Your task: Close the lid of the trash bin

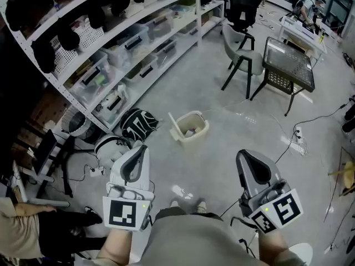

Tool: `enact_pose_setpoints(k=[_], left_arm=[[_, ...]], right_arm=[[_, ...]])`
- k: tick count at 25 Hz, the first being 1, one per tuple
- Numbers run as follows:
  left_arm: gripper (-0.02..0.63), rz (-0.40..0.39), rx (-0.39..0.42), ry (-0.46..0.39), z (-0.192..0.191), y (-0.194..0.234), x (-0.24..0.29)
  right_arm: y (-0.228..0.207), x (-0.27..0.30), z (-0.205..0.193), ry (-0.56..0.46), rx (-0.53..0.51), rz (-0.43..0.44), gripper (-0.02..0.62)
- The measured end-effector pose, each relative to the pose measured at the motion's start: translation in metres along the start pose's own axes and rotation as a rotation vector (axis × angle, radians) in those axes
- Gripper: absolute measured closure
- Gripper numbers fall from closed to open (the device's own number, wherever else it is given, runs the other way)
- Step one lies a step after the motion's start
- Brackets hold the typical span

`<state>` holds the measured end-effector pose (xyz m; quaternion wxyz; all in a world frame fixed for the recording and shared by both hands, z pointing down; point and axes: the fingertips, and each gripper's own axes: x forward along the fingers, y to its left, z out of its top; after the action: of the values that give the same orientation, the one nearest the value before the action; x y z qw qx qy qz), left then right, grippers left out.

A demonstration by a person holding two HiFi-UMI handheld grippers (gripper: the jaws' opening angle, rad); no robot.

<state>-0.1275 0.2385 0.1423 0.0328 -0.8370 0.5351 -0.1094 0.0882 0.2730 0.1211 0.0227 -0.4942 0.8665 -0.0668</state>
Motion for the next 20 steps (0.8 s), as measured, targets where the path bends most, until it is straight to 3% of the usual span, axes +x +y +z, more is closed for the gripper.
enact_pose_setpoints(k=[7, 20], left_arm=[[0.603, 0.001, 0.028, -0.002, 0.0, -0.019, 0.003], [0.603, -0.001, 0.021, -0.009, -0.012, 0.014, 0.065]], right_arm=[[-0.008, -0.01, -0.008, 0.003, 0.009, 0.026, 0.592], [-0.043, 0.045, -0.021, 0.053, -0.018, -0.004, 0.592]])
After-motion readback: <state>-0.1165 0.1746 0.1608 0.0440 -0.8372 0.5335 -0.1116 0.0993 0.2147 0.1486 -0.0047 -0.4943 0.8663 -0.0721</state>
